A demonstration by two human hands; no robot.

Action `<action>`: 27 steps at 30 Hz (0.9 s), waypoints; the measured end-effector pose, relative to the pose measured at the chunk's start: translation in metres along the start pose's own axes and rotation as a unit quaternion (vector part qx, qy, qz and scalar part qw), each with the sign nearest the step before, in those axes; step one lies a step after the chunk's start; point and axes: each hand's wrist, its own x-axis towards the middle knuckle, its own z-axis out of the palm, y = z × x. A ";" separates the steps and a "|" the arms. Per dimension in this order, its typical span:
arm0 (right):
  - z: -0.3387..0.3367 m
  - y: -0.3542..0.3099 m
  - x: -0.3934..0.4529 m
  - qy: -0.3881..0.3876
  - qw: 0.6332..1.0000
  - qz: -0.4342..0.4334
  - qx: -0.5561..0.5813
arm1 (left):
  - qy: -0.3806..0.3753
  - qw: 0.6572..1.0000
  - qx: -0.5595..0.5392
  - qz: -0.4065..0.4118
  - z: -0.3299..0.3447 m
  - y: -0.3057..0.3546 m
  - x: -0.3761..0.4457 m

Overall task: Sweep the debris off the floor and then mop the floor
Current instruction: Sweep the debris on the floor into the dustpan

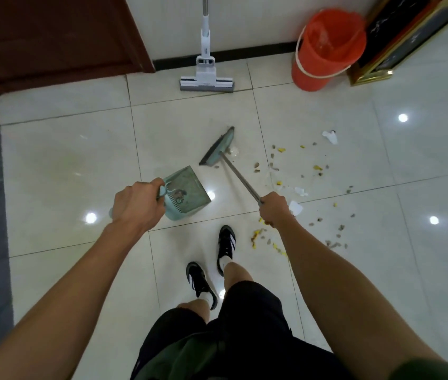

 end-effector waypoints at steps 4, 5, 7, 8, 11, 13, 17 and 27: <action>0.020 0.052 -0.036 0.028 0.999 0.037 -0.022 | -0.003 0.999 0.001 0.034 -0.001 0.000 -0.016; 0.025 0.065 -0.045 0.039 0.998 0.048 -0.026 | 0.001 0.999 0.000 0.042 -0.001 0.000 -0.020; 0.034 0.087 -0.063 0.059 0.996 0.065 -0.033 | 0.010 0.998 -0.002 0.058 0.000 -0.002 -0.029; 0.038 0.096 -0.072 0.062 0.995 0.075 -0.032 | 0.013 0.998 -0.004 0.065 0.001 -0.003 -0.033; 0.049 0.118 -0.097 0.074 0.992 0.102 -0.022 | 0.023 0.996 -0.010 0.089 0.002 -0.001 -0.043; 0.056 0.124 -0.109 0.080 0.991 0.111 -0.014 | 0.031 0.994 -0.010 0.103 0.003 0.004 -0.047; 0.071 0.125 -0.123 0.093 0.988 0.114 0.036 | 0.029 0.991 0.004 0.129 0.003 0.019 -0.048; 0.068 0.112 -0.100 0.143 0.966 0.102 0.189 | 0.026 0.984 0.033 0.173 -0.012 0.051 -0.027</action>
